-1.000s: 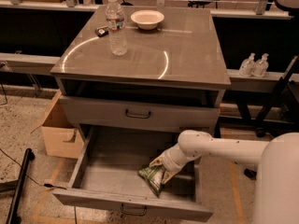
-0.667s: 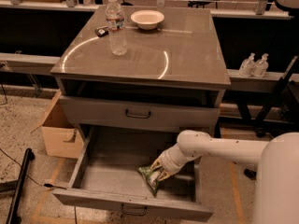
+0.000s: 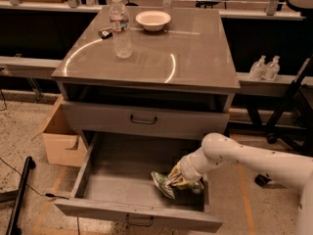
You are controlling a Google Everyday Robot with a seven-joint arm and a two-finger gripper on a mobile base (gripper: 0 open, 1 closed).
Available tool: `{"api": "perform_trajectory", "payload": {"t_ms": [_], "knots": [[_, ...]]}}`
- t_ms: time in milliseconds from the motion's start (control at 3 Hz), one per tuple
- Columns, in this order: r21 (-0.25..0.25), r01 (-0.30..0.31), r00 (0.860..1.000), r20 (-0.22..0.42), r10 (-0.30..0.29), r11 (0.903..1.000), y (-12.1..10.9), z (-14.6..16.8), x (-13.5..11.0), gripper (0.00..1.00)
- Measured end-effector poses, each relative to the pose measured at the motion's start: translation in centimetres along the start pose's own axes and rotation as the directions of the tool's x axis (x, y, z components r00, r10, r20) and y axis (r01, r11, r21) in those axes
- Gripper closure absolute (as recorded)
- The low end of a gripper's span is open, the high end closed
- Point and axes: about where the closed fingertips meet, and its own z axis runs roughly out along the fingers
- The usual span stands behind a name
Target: Pick green jalapeno chip bag from middle drawer and place on counter
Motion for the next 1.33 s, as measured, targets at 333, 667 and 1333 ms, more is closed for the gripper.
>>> {"api": "perform_trajectory", "payload": {"t_ms": [333,667,1333], "knots": [[0.056,-0.128,0.989,0.077,0.124,0.9901,1.5,-6.3,-1.9,1.00],[0.179,-0.242,0.955,0.216,0.202,0.9534,1.8,-15.1,-5.3,1.00],[0.251,-0.318,0.912,0.344,0.223,0.9142,1.5,-22.1,-8.3,1.00]]}}
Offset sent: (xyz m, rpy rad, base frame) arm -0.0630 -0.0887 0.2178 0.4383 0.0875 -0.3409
